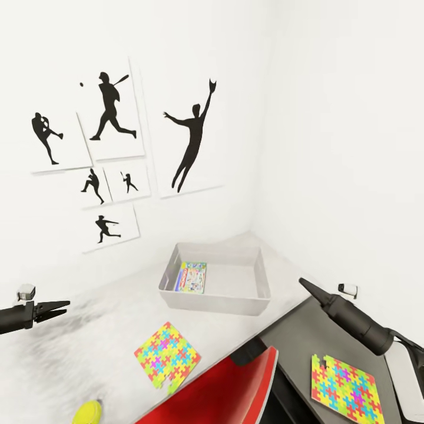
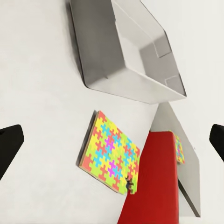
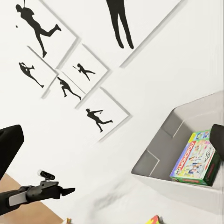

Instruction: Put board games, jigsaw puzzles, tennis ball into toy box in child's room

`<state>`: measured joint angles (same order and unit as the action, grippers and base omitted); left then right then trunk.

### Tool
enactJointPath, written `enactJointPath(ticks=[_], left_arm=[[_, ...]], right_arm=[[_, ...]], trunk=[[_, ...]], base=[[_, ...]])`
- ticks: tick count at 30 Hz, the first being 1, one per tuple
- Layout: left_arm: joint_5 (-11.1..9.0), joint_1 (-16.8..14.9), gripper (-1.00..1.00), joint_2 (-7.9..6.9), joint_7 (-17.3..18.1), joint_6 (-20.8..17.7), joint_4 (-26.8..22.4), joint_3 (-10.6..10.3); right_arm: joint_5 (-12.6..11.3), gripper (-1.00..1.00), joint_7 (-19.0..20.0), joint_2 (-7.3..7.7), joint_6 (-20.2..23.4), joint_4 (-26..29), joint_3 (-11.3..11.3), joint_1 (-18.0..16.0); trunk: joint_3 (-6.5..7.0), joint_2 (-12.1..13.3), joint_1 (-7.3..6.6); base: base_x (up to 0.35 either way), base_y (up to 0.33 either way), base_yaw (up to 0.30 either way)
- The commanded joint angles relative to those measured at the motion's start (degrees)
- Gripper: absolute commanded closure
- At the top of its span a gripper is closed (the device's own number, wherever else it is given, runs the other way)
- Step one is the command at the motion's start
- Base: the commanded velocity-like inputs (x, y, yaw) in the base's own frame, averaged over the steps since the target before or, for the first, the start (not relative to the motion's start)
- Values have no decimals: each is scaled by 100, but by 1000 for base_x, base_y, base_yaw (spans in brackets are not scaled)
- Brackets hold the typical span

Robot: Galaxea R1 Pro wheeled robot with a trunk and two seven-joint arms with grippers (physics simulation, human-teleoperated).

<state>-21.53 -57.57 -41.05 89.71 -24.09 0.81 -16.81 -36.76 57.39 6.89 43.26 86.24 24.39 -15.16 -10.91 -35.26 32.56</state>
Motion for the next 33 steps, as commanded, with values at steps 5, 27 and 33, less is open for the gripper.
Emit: enactJointPath(ticks=[5, 27, 33], left_arm=[[-33, -9, -100, 0, 29, -61, 7, -50], [-34, -9, -100, -6, 29, -61, 7, -50], [-35, -9, -100, -2, 29, -61, 7, -50]], right_arm=[[-24, -100, -139, -9, 35, 13, -3, -5], [-25, -100, -240, -15, 42, -14, -9, -5], [-25, -100, -244, -16, 42, -42, -11, -5]], trunk=[[33, -8, 2], [130, -8, 2], [158, -8, 2]], base=[[-140, 0, 0], [-260, 64, -181], [-104, 9, -255]])
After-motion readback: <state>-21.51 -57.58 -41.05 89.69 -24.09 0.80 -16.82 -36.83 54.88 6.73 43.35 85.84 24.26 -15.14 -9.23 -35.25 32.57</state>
